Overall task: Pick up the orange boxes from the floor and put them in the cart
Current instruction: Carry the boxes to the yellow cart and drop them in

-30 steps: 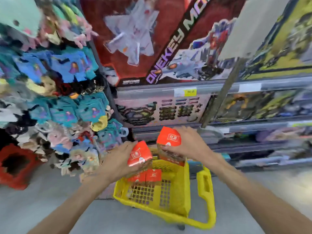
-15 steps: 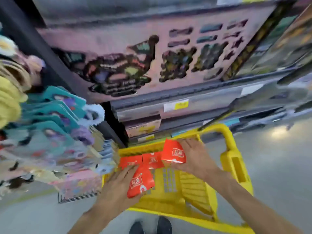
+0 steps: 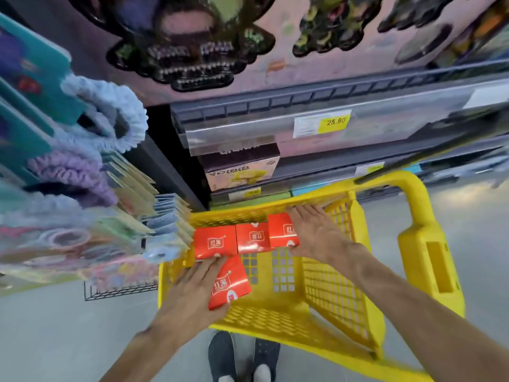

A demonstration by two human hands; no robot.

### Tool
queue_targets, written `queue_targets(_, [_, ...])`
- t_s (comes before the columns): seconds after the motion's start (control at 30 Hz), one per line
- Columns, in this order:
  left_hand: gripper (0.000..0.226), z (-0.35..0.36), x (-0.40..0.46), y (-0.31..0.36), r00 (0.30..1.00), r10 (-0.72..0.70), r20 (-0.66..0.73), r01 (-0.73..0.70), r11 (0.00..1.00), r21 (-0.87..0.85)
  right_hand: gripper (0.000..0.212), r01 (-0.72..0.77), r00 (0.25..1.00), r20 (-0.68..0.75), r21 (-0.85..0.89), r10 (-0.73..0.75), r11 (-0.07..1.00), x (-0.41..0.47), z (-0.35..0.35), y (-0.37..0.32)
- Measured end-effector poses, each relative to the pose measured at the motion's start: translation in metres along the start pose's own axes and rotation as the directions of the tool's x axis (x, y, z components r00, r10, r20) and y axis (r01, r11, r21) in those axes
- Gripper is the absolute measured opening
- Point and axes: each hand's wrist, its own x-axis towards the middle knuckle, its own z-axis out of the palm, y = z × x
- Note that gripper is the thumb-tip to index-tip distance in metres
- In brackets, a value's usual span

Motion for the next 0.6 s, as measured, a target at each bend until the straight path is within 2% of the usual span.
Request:
queue_targets(0.2, [0.098,0.021,0.010,-0.013,1.000,0.023,0.007,-0.024,0.997,0.073,0.095,0.003,1.000,0.004,-0.003,-0.003,1.000,0.007,0.013,0.002])
queue_targets(0.3, [0.098,0.030,0.011,-0.017,0.999,0.017,0.029,-0.019,0.995,0.093,0.099,-0.001,0.999,0.053,0.010,0.001,1.000,0.004,0.026,0.010])
queue_targets(0.6, [0.100,0.047,0.015,-0.022,0.997,0.070,0.016,-0.071,0.992,0.100,0.087,0.007,0.998,0.064,0.149,-0.017,0.989,0.025,0.043,0.008])
